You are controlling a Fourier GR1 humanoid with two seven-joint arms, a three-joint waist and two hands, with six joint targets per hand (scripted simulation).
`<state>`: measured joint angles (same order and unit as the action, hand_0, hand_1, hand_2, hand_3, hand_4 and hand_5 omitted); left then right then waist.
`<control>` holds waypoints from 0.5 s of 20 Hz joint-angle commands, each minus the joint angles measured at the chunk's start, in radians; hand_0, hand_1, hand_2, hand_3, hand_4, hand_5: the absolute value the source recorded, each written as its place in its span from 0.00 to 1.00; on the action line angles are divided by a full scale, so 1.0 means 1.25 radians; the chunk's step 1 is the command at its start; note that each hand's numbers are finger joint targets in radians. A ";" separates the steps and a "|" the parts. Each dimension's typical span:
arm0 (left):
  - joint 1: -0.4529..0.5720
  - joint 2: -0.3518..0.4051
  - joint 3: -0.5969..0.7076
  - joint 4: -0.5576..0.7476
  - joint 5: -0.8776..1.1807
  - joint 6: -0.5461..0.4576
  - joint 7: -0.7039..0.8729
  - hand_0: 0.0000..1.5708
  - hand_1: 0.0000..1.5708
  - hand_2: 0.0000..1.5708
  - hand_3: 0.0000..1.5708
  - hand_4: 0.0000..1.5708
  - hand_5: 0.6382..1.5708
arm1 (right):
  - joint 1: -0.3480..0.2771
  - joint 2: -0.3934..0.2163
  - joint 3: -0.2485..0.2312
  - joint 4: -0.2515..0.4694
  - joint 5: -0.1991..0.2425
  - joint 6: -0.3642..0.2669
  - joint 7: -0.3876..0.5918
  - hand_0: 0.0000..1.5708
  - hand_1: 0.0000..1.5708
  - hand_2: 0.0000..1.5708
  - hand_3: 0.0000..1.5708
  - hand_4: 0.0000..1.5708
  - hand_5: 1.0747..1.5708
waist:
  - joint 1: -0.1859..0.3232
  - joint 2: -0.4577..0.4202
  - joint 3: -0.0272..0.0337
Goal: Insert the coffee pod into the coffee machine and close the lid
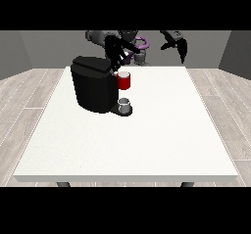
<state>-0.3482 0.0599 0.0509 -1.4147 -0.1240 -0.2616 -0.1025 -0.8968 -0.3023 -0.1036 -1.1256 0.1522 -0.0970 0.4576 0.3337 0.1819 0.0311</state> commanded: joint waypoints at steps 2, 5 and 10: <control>-0.018 -0.003 -0.021 -0.002 -0.001 -0.019 -0.011 0.00 0.00 0.00 0.00 0.27 1.00 | -0.099 0.023 0.063 -0.056 0.019 0.031 -0.083 0.00 0.00 0.00 0.00 0.03 1.00 | 0.106 0.022 -0.0252; -0.065 0.007 -0.019 -0.020 0.011 -0.035 0.022 0.00 0.00 0.00 0.00 0.27 1.00 | -0.151 0.020 0.059 -0.028 0.036 0.014 -0.106 0.00 0.00 0.00 0.00 0.00 1.00 | 0.119 0.047 -0.0250; -0.096 0.010 -0.013 -0.040 0.011 -0.024 0.014 0.00 0.00 0.00 0.00 0.25 1.00 | -0.209 0.030 0.068 0.038 0.061 0.011 -0.174 0.00 0.00 0.00 0.00 0.00 1.00 | 0.134 0.110 -0.0251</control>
<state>-0.4422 0.0695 0.0438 -1.4375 -0.1111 -0.2853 -0.0946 -1.1010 -0.2682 -0.0269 -1.1276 0.1987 -0.0715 0.3022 0.4679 0.2797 0.0027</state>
